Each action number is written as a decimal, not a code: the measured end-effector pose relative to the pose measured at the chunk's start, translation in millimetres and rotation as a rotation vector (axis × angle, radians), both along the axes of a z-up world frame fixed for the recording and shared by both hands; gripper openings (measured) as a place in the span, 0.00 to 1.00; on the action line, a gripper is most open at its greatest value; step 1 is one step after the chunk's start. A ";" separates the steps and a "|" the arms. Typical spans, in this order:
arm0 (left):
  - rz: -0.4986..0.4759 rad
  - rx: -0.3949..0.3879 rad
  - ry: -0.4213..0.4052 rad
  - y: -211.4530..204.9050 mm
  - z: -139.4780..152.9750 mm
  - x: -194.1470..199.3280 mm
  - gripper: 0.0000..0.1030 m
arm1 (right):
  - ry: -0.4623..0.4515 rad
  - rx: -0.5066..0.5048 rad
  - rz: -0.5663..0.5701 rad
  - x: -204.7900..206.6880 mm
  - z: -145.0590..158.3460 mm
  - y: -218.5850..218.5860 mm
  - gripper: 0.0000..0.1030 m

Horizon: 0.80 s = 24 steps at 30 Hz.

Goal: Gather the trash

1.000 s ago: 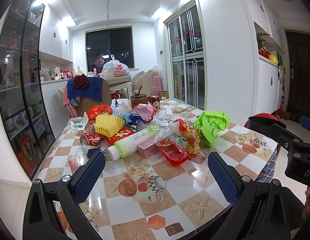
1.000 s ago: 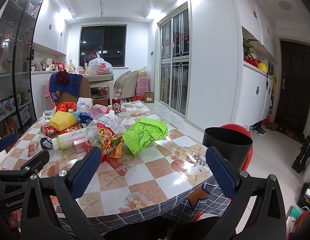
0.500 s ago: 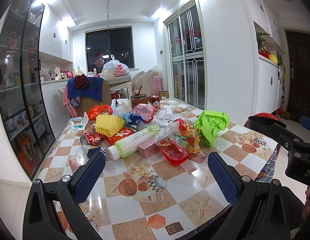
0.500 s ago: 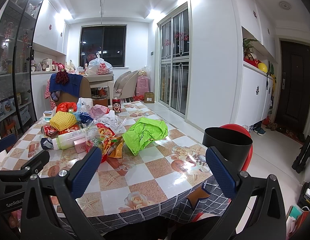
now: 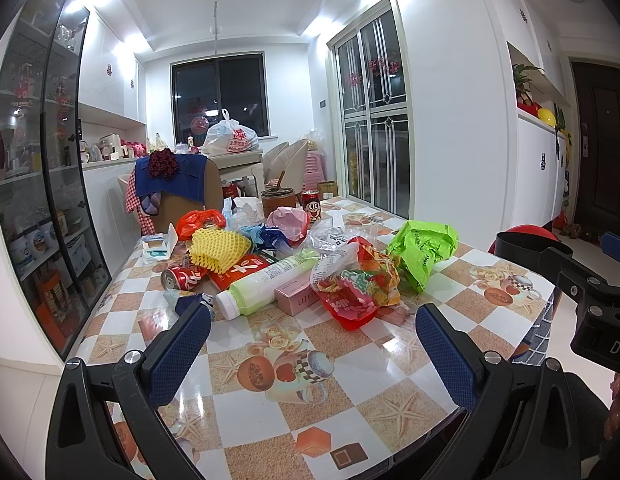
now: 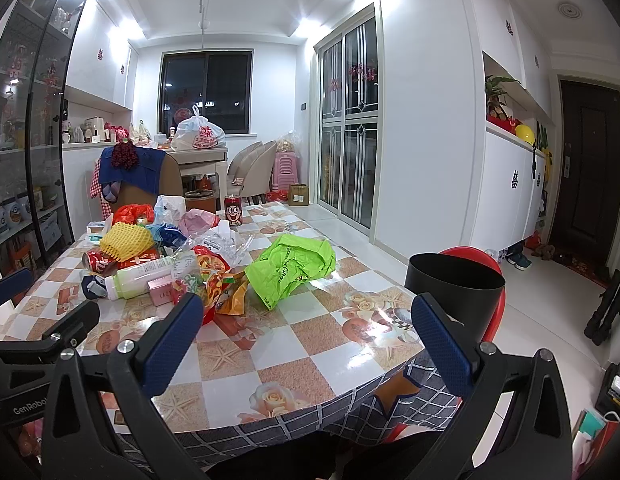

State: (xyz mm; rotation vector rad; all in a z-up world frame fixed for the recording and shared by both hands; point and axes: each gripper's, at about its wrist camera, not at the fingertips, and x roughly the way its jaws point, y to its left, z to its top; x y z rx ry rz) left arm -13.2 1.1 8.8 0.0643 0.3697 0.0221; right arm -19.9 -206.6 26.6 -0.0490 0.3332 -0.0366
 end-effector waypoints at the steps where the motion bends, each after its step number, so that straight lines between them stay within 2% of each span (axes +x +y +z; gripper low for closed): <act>1: -0.001 0.000 0.000 -0.6 -0.1 0.3 1.00 | 0.000 0.000 0.000 0.0 0.0 0.0 1.00; 24: -0.002 0.001 0.000 -0.2 0.1 0.3 1.00 | 0.001 0.003 0.000 0.3 -0.1 -0.6 1.00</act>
